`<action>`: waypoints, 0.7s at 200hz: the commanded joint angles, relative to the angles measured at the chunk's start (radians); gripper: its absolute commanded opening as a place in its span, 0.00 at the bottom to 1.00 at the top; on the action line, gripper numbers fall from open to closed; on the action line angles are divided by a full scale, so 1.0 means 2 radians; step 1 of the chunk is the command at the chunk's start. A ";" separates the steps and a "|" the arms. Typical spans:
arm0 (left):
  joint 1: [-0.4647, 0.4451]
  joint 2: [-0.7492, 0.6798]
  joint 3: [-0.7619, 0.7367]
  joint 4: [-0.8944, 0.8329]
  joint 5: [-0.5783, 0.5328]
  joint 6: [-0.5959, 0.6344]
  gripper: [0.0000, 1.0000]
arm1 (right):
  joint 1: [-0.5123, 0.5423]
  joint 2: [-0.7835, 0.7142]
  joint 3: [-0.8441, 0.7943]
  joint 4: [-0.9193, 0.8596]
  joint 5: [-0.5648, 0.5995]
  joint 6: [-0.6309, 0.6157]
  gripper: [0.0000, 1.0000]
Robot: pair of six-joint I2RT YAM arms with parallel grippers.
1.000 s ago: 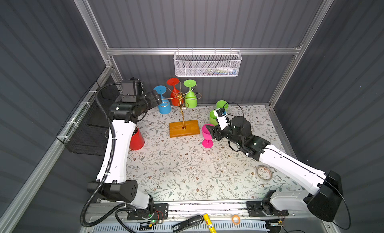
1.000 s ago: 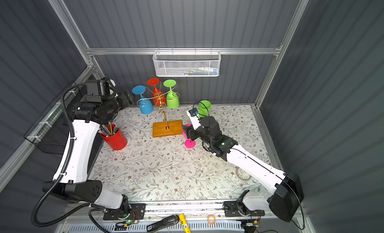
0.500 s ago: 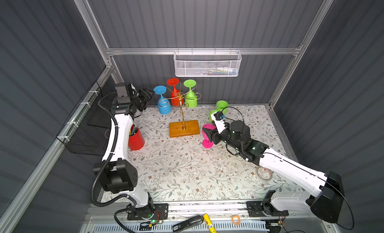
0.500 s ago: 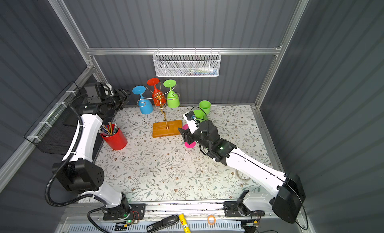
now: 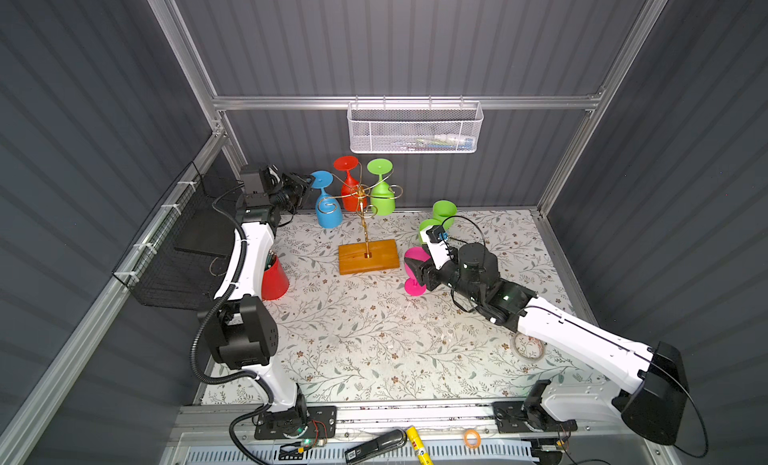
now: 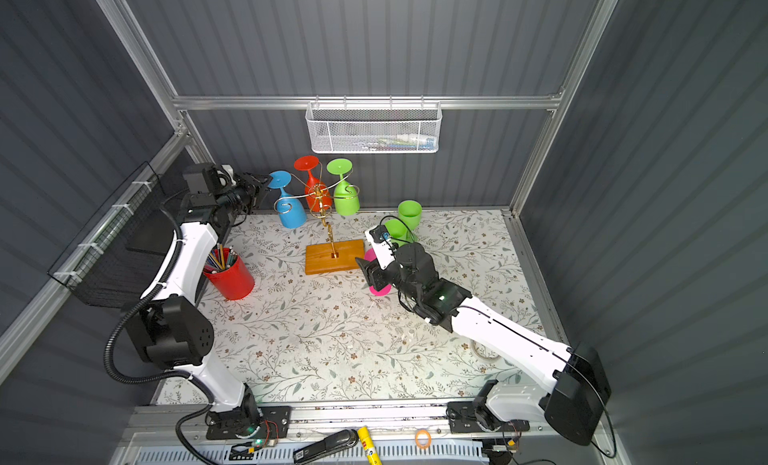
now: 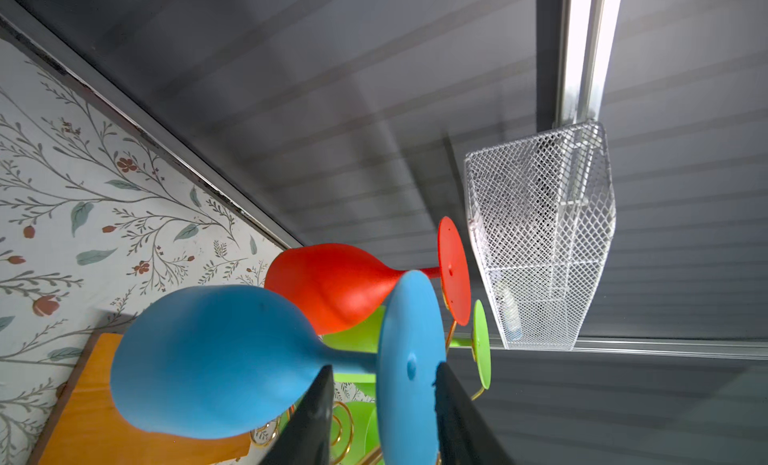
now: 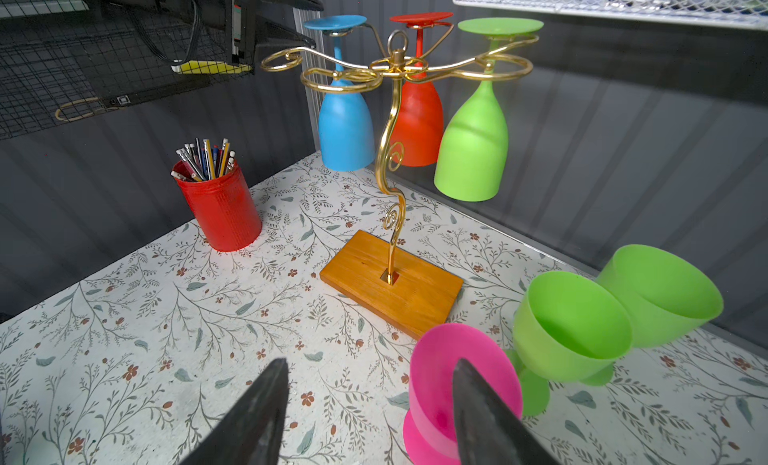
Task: Take the wine glass off the wine glass rack
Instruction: 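Close the left gripper on the blue glass foot on the rack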
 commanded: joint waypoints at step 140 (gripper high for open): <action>0.003 -0.001 0.009 0.026 0.019 -0.009 0.02 | 0.005 0.000 0.000 0.000 0.014 0.010 0.63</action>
